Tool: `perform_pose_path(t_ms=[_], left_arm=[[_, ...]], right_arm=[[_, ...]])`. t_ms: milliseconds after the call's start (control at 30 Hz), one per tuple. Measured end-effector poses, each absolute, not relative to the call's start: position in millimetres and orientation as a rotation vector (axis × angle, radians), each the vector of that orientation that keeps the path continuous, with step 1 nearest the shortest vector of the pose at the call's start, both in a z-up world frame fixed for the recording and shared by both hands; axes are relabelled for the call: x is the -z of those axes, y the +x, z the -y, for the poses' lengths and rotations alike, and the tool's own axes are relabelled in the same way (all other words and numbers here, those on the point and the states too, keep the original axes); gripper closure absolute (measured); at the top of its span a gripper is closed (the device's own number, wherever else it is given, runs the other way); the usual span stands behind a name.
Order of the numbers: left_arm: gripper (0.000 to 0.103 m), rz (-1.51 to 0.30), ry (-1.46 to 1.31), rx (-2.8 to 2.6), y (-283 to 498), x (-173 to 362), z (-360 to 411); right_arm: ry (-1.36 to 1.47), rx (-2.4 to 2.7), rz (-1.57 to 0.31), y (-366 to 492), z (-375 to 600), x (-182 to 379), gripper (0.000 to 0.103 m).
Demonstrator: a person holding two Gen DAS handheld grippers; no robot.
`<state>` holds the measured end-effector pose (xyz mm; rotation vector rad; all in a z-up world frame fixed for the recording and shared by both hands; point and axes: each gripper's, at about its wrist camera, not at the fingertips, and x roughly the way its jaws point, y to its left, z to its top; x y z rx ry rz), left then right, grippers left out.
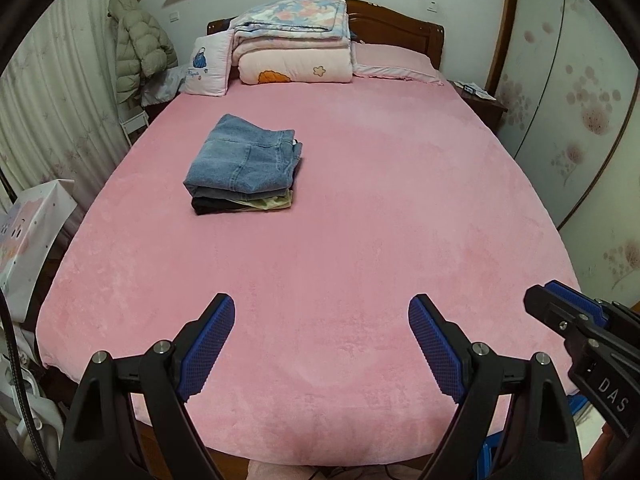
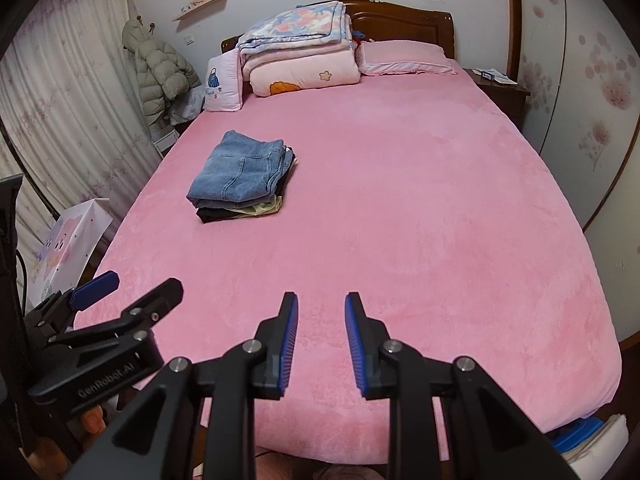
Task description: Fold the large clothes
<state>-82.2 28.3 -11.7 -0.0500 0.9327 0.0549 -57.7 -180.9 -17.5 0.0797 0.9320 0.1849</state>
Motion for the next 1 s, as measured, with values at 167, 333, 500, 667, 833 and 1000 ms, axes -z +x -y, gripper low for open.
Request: perform_pose_path(t_ms=[167, 333, 500, 667, 833, 1000], left_arm=[[0.015, -0.952, -0.055, -0.059, -78.8, 14.6, -27.2], [0.015, -0.976, -0.048, -0.055, -75.5, 18.4, -22.4], [0.015, -0.983, -0.046, -0.052, -73.6, 19.4, -19.3], [0.015, -0.985, -0.051, -0.051, -71.1, 19.6, -19.1], [0.015, -0.985, -0.047, -0.047, -70.2, 20.8, -19.3], [0.015, -0.983, -0.035, -0.044, -68.4, 22.3, -17.4]], right_arm=[[0.065, -0.197, -0.931, -58.7, 180.5, 16.7, 0.079], [0.048, -0.211, -0.946, -55.4, 178.7, 17.2, 0.079], [0.021, -0.225, -0.956, -53.1, 175.7, 17.2, 0.079], [0.004, -0.238, -0.961, -49.5, 173.5, 16.9, 0.079], [-0.004, -0.242, -0.958, -47.0, 171.7, 16.9, 0.079], [-0.002, -0.251, -0.957, -47.4, 169.5, 18.0, 0.079]])
